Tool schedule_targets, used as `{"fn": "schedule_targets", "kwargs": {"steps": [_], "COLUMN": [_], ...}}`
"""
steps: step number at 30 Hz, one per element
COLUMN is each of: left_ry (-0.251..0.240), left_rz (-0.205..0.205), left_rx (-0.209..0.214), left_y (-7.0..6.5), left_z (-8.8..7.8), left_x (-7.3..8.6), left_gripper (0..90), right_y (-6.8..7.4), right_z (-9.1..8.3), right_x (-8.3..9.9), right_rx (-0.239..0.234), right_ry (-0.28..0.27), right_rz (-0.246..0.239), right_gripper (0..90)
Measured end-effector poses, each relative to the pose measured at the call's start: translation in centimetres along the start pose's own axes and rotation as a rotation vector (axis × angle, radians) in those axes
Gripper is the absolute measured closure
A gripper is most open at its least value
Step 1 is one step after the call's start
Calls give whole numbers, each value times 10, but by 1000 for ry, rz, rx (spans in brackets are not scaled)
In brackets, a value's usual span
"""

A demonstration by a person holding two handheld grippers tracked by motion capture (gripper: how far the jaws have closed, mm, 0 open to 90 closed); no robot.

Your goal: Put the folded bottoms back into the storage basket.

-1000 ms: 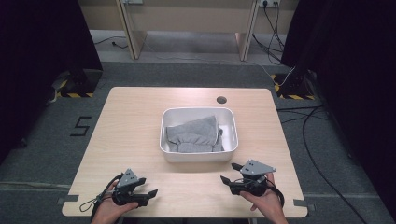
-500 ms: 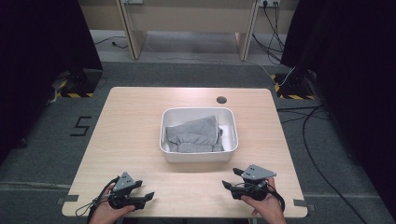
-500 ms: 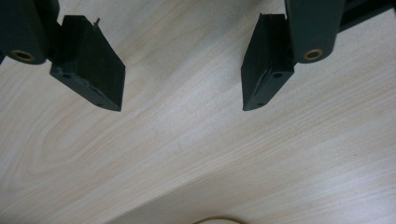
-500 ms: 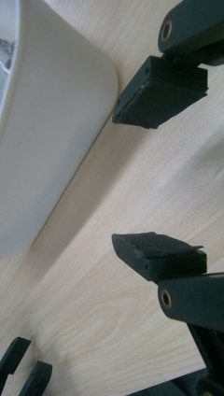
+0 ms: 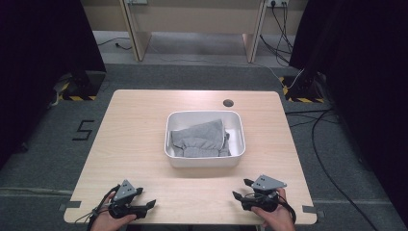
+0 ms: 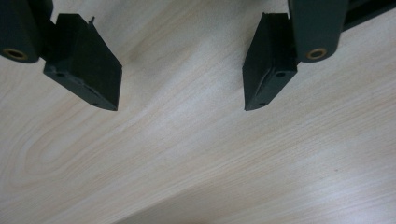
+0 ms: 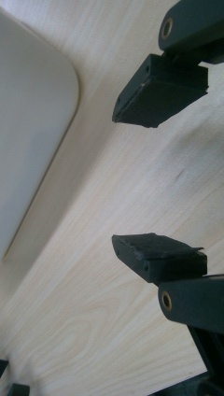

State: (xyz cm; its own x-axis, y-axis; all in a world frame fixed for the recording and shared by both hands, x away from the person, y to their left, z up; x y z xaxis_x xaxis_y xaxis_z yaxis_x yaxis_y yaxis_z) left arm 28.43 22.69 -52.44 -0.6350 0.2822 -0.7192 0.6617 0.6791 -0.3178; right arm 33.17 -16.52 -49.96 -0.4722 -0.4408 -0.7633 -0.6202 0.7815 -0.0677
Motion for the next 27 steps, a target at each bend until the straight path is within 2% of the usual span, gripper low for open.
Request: {"fn": "schedule_targets", "kwargs": {"steps": [9, 13, 18, 21, 23, 27], "left_ry": [-17, -30, -26, -24, -27, -34], "left_rz": [2, 16, 71, 64, 57, 57], "left_rx": [-10, -17, -51, -50, -47, -44], "left_y": [0, 0, 1, 0, 0, 0], "left_z": [-4, -5, -6, -7, -8, -7], "left_x": [5, 8, 13, 13, 13, 13], "left_gripper": [259, 244, 239, 236, 236, 235], "right_y": [-1, -4, -6, -6, -6, -2], "right_z": [-1, -2, -3, -6, -7, -7], "right_x": [10, 17, 26, 31, 33, 37], "right_rx": [19, 50, 89, 108, 97, 88], "right_ry": [23, 31, 63, 77, 74, 55], "right_rz": [0, -3, -19, -21, -4, -11], "right_gripper": [330, 291, 281, 266, 244, 175]}}
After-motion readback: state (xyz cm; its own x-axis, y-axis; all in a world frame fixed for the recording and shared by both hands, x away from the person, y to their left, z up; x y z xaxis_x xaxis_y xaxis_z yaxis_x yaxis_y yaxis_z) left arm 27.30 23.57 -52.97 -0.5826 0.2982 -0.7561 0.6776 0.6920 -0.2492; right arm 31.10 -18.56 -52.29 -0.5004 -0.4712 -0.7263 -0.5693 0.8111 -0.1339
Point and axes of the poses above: each handheld gripper's, and its own axes: z roughly forward along the jaws, x roughly out of its underside, y roughly to its left, the point moved 5 cm from there along z, roughly forward along the jaws, and after that the axes turned 13 degrees about x, right-handed, at the moved point
